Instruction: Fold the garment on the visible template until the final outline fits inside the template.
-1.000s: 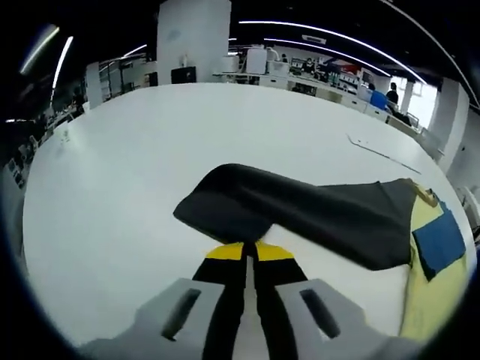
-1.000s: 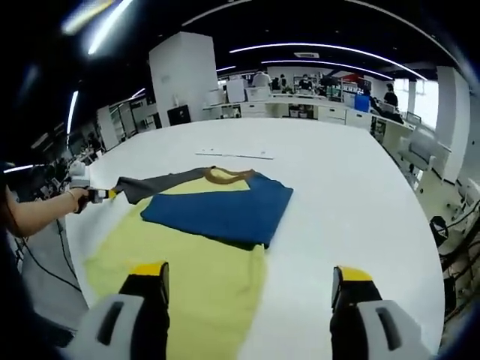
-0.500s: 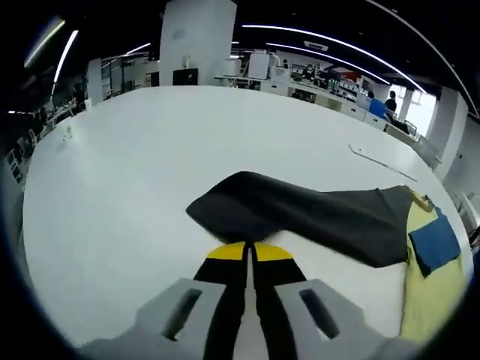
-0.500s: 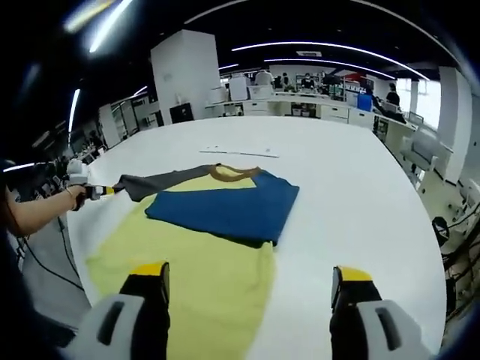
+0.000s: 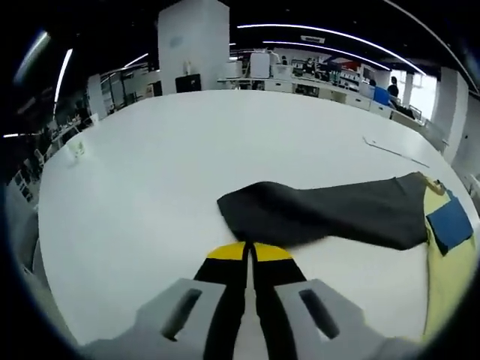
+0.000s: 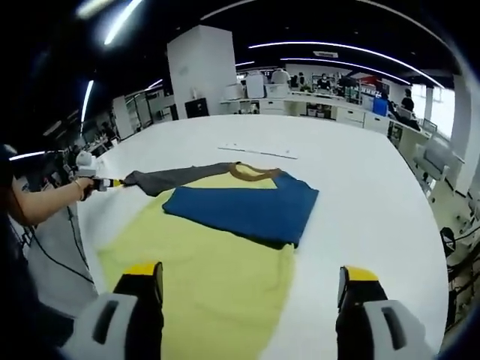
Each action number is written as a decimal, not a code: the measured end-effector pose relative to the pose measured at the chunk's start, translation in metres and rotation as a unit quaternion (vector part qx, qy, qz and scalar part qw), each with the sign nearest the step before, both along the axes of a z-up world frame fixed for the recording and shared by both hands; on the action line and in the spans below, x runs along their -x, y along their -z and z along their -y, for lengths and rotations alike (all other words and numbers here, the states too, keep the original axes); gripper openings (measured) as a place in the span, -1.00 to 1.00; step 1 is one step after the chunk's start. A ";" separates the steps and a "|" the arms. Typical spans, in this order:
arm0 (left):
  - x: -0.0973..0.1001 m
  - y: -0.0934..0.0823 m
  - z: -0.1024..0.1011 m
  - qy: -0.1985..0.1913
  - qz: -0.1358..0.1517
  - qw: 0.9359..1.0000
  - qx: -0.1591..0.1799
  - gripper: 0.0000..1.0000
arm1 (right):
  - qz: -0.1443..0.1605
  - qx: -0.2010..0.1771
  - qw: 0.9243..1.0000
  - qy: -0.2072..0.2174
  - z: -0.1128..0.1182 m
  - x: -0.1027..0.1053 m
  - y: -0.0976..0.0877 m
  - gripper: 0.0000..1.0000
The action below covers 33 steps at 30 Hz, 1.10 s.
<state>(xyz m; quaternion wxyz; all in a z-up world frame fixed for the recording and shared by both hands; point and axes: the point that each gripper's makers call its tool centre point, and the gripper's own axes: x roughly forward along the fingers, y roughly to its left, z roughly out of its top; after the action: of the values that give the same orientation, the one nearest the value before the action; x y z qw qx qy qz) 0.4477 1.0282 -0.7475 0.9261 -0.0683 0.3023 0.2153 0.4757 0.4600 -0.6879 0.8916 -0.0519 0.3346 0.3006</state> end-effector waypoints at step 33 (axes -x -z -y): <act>0.006 0.016 -0.021 -0.031 -0.034 0.998 0.043 -0.57 | -0.002 0.027 0.999 -0.018 -0.002 0.006 0.001 0.97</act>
<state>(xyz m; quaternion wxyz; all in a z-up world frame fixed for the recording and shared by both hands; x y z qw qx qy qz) 0.4421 1.0496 -0.7632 0.9044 -0.1103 0.3400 0.2332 0.4699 0.4619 -0.6888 0.8838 -0.0808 0.3434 0.3074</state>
